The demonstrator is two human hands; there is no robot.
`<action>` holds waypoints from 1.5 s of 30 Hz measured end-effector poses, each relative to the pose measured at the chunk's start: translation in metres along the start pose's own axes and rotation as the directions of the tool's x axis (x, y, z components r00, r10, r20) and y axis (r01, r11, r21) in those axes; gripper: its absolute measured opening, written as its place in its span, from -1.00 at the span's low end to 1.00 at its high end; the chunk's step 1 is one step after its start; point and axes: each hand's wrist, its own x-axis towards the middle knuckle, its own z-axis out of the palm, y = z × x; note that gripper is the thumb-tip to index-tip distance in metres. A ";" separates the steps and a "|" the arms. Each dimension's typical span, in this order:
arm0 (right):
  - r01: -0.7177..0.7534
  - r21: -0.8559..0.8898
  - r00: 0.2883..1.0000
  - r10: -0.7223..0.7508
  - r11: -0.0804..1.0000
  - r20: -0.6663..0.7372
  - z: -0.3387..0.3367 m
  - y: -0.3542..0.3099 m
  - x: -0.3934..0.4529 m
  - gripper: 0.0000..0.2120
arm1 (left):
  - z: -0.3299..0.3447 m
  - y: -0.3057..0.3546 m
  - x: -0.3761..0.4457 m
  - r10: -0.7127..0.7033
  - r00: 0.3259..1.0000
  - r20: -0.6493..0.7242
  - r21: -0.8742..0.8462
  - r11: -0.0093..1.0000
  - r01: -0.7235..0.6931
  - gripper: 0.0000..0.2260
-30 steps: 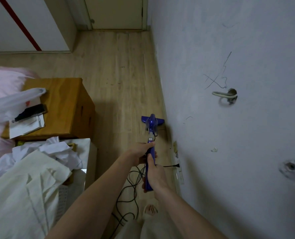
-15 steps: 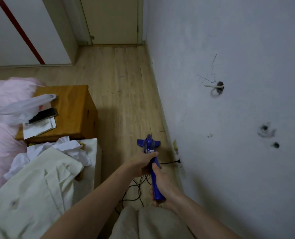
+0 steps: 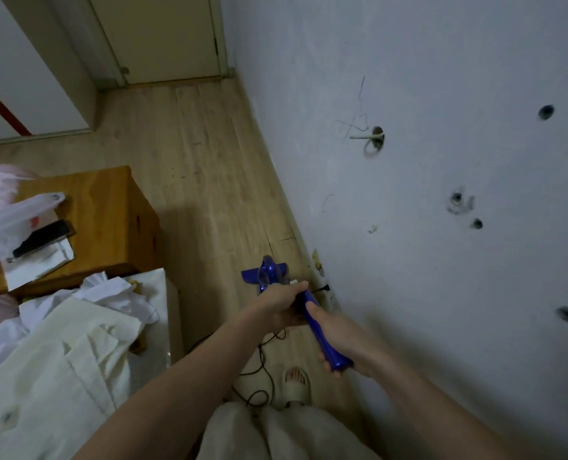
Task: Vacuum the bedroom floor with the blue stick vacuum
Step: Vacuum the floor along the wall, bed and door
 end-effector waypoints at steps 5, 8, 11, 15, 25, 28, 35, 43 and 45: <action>0.040 0.035 0.999 -0.042 0.999 0.029 0.004 -0.013 0.037 -0.58 | -0.012 0.018 0.024 0.005 1.000 -0.023 -0.040 0.999 -0.006 -0.81; 0.048 0.038 0.998 -0.050 0.998 0.049 0.002 -0.026 0.069 -0.57 | -0.019 0.038 0.042 0.029 0.999 -0.046 -0.077 0.997 -0.032 -0.82; 0.026 0.057 0.998 -0.030 0.998 0.064 -0.006 -0.039 0.096 -0.50 | -0.020 0.058 0.065 0.038 0.996 -0.080 -0.084 0.995 -0.045 -0.82; -0.011 0.044 0.998 0.009 0.999 0.059 -0.022 -0.051 0.137 -0.43 | -0.011 0.085 0.095 0.036 0.993 -0.112 -0.120 0.992 -0.049 -0.86; -0.060 0.086 0.998 0.059 0.995 0.011 -0.035 -0.083 0.197 -0.52 | -0.016 0.129 0.149 0.071 0.980 -0.187 -0.092 0.992 -0.090 -0.88; -0.021 0.081 0.998 0.026 0.997 -0.062 -0.022 -0.088 0.198 -0.52 | -0.023 0.133 0.148 0.079 0.978 -0.195 -0.076 0.993 -0.095 -0.88; 0.068 0.043 0.997 -0.066 0.997 -0.043 -0.014 -0.093 0.179 -0.49 | -0.033 0.129 0.125 0.063 0.979 -0.195 -0.058 0.995 -0.075 -0.87; -0.004 -0.044 1.000 0.005 0.999 0.020 -0.012 -0.079 0.120 -0.51 | -0.028 0.091 0.081 0.088 0.978 -0.187 -0.080 0.991 -0.104 -0.83; -0.010 -0.053 0.999 0.012 0.999 0.034 0.002 -0.070 0.104 -0.51 | -0.035 0.074 0.066 0.088 0.977 -0.195 -0.078 0.991 -0.105 -0.76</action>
